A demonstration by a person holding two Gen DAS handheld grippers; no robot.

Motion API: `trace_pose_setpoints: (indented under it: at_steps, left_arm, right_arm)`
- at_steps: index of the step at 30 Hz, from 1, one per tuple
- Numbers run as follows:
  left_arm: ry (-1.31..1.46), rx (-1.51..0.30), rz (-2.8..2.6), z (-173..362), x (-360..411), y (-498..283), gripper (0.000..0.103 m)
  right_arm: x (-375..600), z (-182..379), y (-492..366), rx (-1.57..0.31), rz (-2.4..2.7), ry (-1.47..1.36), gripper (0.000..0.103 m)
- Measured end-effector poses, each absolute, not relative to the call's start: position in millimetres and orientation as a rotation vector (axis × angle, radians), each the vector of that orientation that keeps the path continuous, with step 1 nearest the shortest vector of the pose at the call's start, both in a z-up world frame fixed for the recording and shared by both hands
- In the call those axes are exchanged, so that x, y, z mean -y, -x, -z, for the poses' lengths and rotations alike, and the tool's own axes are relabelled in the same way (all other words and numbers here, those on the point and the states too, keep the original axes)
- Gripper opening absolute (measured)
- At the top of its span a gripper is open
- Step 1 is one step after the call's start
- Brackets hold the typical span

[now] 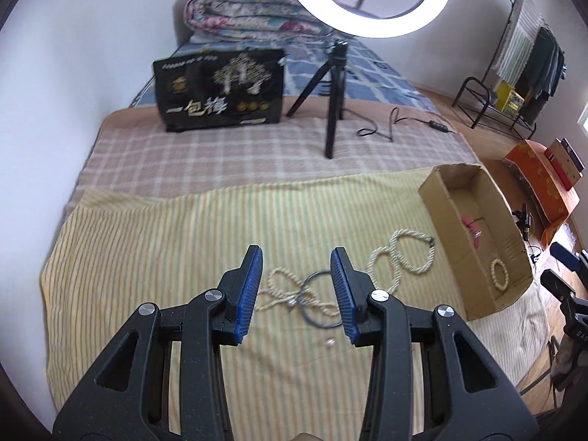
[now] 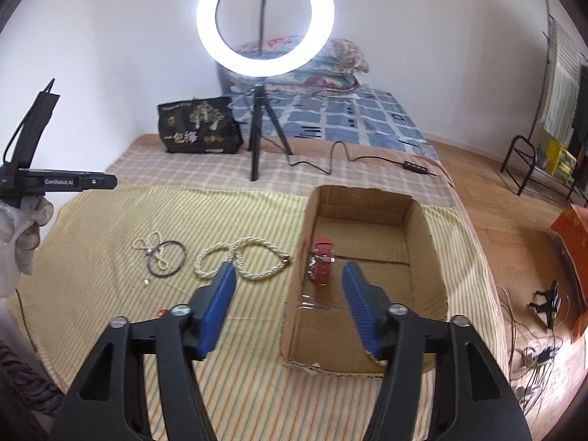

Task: Organize jewelry
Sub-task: 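Withdraw both tools from the box back over the remaining jewelry, then grasp the blue bangle with the left tool while the right tool lowers onto the pearl necklace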

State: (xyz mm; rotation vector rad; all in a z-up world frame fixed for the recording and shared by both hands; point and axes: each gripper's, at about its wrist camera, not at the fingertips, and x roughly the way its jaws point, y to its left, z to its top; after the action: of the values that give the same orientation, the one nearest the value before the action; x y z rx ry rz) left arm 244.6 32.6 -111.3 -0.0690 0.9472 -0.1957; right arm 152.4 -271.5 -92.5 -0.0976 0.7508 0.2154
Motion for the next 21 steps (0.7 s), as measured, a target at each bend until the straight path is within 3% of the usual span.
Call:
trace_pose_setpoints:
  at_steps: [15, 21]
  left_arm:
    - [0.147, -1.067, 0.244, 159, -70, -234, 0.039]
    - [0.134, -1.13, 0.301, 179, -51, -233, 0.039]
  right_arm:
    - [214, 124, -199, -0.905, -0.382, 0.093, 0.067]
    - [204, 146, -207, -0.976, -0.416, 0.105, 0.055]
